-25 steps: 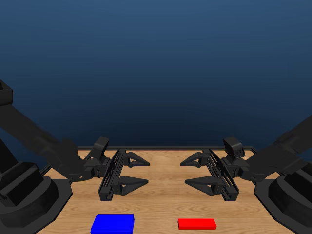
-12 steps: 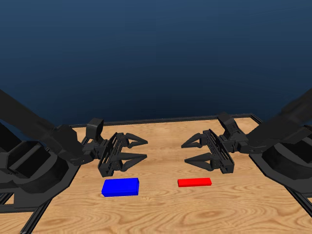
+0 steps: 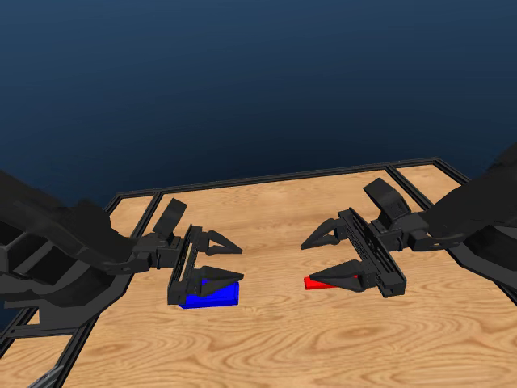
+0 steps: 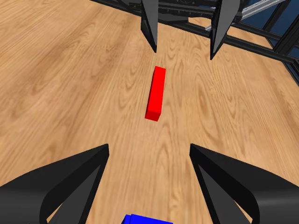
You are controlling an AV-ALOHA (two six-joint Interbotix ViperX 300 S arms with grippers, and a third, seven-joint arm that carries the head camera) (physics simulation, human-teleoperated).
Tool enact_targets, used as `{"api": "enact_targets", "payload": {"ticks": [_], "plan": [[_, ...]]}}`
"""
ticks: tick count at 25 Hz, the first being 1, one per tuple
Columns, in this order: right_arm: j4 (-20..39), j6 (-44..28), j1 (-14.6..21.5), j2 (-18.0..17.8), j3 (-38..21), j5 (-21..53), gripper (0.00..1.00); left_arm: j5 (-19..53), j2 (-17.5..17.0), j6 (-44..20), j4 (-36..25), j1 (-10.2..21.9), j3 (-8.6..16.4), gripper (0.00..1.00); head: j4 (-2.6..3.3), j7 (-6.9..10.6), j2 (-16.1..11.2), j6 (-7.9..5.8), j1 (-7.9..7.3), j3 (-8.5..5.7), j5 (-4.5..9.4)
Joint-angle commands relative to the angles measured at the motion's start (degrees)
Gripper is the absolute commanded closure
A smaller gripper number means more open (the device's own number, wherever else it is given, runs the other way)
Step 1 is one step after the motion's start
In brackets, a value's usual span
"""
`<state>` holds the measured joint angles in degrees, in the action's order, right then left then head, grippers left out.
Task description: Insert peg into socket
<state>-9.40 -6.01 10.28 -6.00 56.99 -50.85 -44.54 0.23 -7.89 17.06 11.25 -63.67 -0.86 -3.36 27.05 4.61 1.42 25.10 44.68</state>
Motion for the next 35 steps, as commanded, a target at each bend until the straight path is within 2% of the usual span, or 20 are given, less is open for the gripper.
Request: {"api": "enact_targets", "payload": {"ticks": [1,3,6,10,14,15,16,19,20,21,22,23,24,25,27,28,30,31,32,35], "plan": [[-0.16,0.35,1.26,0.35,-1.62,-0.89,0.00,14.70,-3.07,0.90,1.28,0.52,1.56,0.00,-0.31,-0.19,-1.18,0.99,-0.43,-1.32,-0.05],[-0.19,0.17,1.52,0.34,-1.79,-0.74,0.00,15.81,-2.32,0.71,2.15,0.78,0.68,0.00,-0.34,-0.06,-1.49,1.12,-0.46,-1.33,0.08],[-0.41,-0.24,2.04,0.01,-2.35,-0.82,0.00,19.26,-3.11,-1.08,1.62,1.26,0.85,0.00,-0.36,0.26,-1.81,1.27,-0.44,-1.26,0.17],[-1.13,-1.04,2.39,-0.05,-1.36,-1.51,0.00,22.18,-1.70,-4.11,0.60,2.11,-0.07,0.00,-0.35,0.72,-1.88,1.26,-0.51,-1.14,0.26],[-1.95,-1.72,2.54,-0.09,-0.18,-1.04,0.00,24.92,1.30,-7.32,0.56,2.96,-0.80,0.00,-0.31,1.33,-1.84,1.04,-0.68,-1.09,0.31],[-2.39,-1.62,2.32,-0.53,-0.20,-0.14,0.00,25.58,1.43,-8.35,-0.01,2.85,-0.26,0.00,-0.32,1.51,-1.79,1.01,-0.79,-1.10,0.42],[-3.25,-1.87,2.24,-0.97,0.79,1.40,0.00,25.29,1.64,-9.05,-0.49,3.11,-1.15,0.00,-0.34,1.74,-1.77,0.99,-0.93,-1.09,0.29],[-6.40,0.14,1.28,-3.50,1.54,10.25,0.00,25.52,1.42,-9.22,-0.22,2.96,-0.94,0.00,-0.39,2.01,-1.63,0.86,-1.29,-1.01,0.27],[-6.82,-1.13,1.67,-3.51,2.41,8.62,0.00,25.80,1.18,-8.80,-0.31,3.05,-1.44,0.54,-0.42,2.08,-1.60,0.82,-1.47,-0.99,0.18],[-7.68,-1.10,1.80,-3.63,2.33,9.41,0.00,25.60,1.02,-8.49,-0.30,3.25,-2.00,1.00,-0.41,2.17,-1.52,0.71,-1.57,-0.95,0.18],[-8.26,-1.18,2.10,-4.35,3.09,10.57,0.00,27.87,-0.40,-8.81,-1.15,3.02,-1.68,1.00,-0.39,2.29,-1.42,0.59,-1.61,-0.86,0.10],[-8.61,-1.07,2.35,-4.35,2.66,11.53,0.00,24.63,-0.29,-8.34,-0.24,3.56,-1.15,1.00,-0.31,2.62,-1.31,0.38,-1.55,-0.79,0.10],[-8.82,-1.17,2.58,-4.64,2.69,12.03,0.00,24.86,-0.37,-8.84,0.01,3.37,-1.51,1.00,-0.26,2.93,-1.27,0.26,-1.50,-0.77,0.09],[-9.44,-1.43,2.45,-4.56,2.66,12.22,0.00,26.06,0.29,-7.75,-0.46,3.69,-0.21,1.00,-0.08,3.76,-1.11,-0.14,-1.32,-0.61,0.08],[-9.80,-1.53,3.29,-4.65,2.69,12.05,0.00,26.69,-2.79,-7.41,-0.68,3.32,-1.31,1.00,0.44,5.11,-0.74,-1.58,-0.81,-0.30,0.22],[-9.97,-1.55,3.33,-4.57,2.58,12.59,0.00,26.11,-1.30,-7.95,-1.14,3.41,-0.34,1.00,0.56,5.44,-0.65,-1.89,-0.72,-0.25,0.28],[-10.22,-1.85,4.34,-5.60,2.56,13.80,0.00,25.37,-2.82,-7.45,-0.96,3.08,-0.79,1.00,0.95,6.41,-0.25,-3.01,-0.38,-0.12,0.38],[-10.50,-2.16,4.68,-6.15,2.73,13.74,0.05,25.60,-2.90,-7.37,-1.12,3.28,-0.35,1.00,1.12,6.82,-0.03,-3.50,-0.22,-0.06,0.37],[-11.48,-2.36,4.46,-6.00,2.73,12.78,1.00,25.31,-3.03,-7.43,-1.12,3.17,-1.11,1.00,1.26,7.16,0.17,-3.93,-0.13,-0.04,0.34],[-14.16,-1.04,5.61,-6.92,4.14,10.97,1.00,24.76,-4.20,-7.65,-1.13,3.09,-1.11,1.00,1.48,7.53,0.75,-4.75,-0.04,0.10,0.45]]}}
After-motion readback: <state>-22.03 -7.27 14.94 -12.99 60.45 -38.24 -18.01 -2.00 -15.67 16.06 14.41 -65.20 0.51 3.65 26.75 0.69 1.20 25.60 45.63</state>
